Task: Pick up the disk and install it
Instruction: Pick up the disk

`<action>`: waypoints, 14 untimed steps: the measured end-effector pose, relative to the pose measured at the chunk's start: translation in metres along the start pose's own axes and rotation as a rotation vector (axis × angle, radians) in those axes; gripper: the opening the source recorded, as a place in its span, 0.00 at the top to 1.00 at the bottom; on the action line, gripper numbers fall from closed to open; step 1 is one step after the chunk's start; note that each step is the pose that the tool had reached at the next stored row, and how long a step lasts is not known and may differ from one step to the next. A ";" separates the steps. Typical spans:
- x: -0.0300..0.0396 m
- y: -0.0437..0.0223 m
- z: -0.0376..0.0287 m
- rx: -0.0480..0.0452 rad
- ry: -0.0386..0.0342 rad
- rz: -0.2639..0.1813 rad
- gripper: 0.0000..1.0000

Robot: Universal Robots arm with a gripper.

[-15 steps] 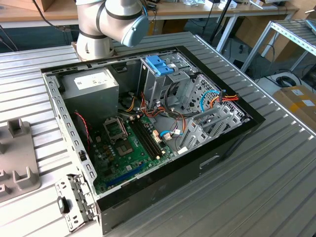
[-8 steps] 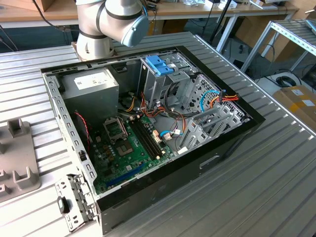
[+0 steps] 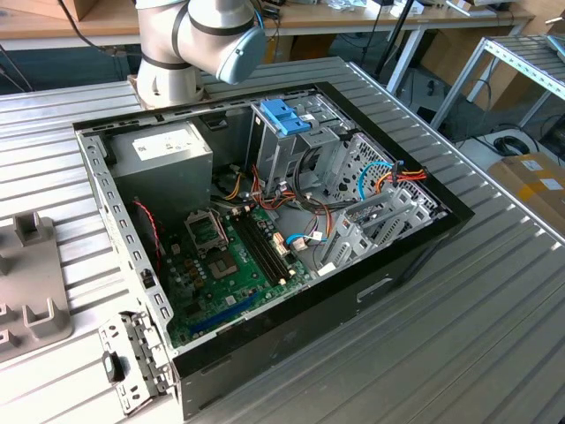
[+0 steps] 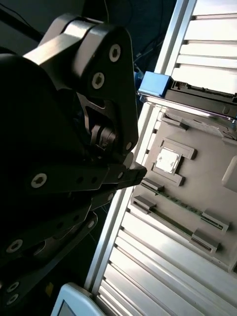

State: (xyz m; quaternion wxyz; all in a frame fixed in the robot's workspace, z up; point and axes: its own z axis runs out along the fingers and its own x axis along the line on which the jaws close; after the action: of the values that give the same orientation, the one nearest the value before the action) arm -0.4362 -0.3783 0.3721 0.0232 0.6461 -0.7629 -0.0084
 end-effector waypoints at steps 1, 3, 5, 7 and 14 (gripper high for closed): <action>-0.0001 -0.0001 0.0000 0.0001 0.0000 -0.004 0.90; -0.0003 -0.0005 -0.0001 -0.0008 -0.0049 -0.007 0.90; -0.0003 -0.0010 -0.0001 -0.0050 -0.0313 -0.008 0.90; -0.0003 -0.0010 -0.0001 -0.0075 -0.0471 -0.009 0.90; -0.0018 -0.0025 0.0000 -0.0111 -0.0692 -0.010 0.90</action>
State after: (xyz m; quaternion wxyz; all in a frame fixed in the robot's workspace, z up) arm -0.4334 -0.3770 0.3719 0.0003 0.6491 -0.7599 -0.0351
